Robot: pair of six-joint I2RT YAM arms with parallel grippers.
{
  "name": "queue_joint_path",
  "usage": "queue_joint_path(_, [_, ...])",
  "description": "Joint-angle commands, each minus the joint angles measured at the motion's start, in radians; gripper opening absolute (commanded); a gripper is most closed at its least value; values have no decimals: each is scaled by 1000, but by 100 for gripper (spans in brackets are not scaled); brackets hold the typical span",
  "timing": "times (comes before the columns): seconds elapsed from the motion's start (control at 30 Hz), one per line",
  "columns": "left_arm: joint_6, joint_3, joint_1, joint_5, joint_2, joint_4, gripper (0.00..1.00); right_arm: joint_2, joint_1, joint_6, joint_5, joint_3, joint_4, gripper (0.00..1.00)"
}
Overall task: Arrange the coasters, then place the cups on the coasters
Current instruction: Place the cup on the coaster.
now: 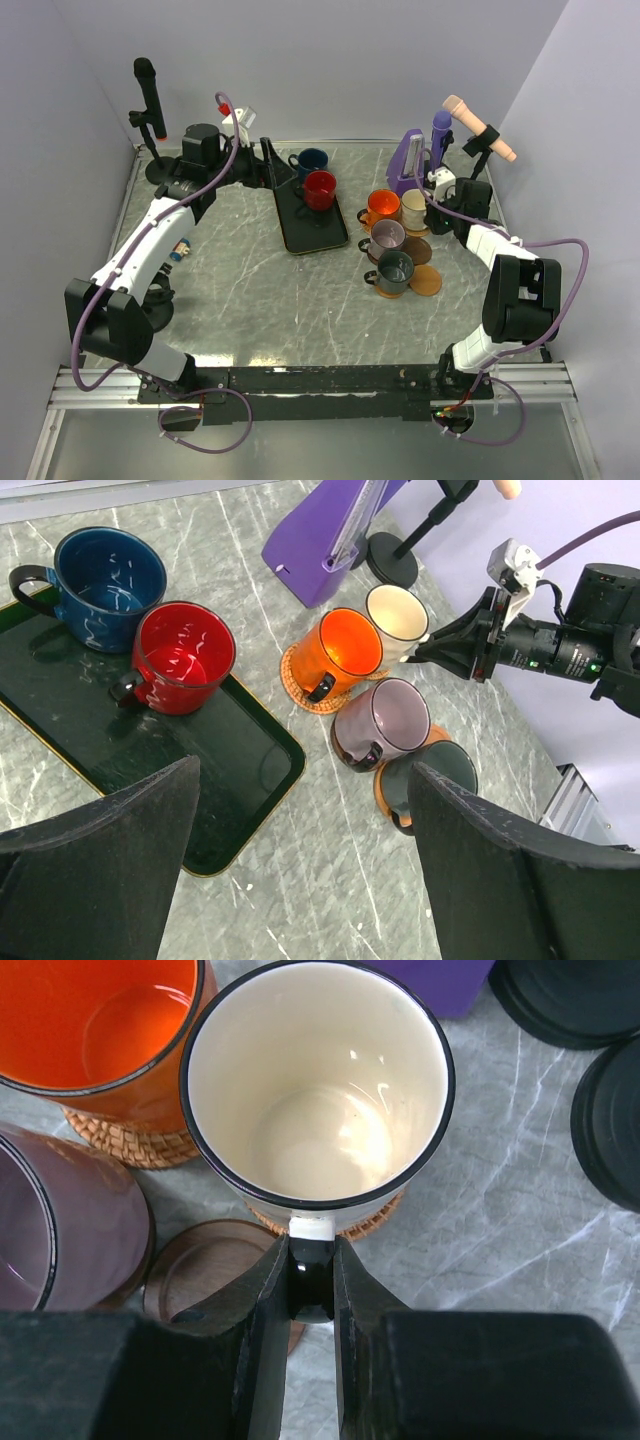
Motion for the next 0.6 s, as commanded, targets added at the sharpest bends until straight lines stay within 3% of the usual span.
queue_joint_path(0.0, [-4,8,4,30,-31,46,88,3,5,-36,-1,62,67,1])
queue_joint_path(0.27, [-1,7,5,30,-34,42,88,3,5,-40,11,59,68,21])
queue_joint_path(0.57, [7,-7,9,31,-42,34,88,-55,5,-40,65,-10,97,57])
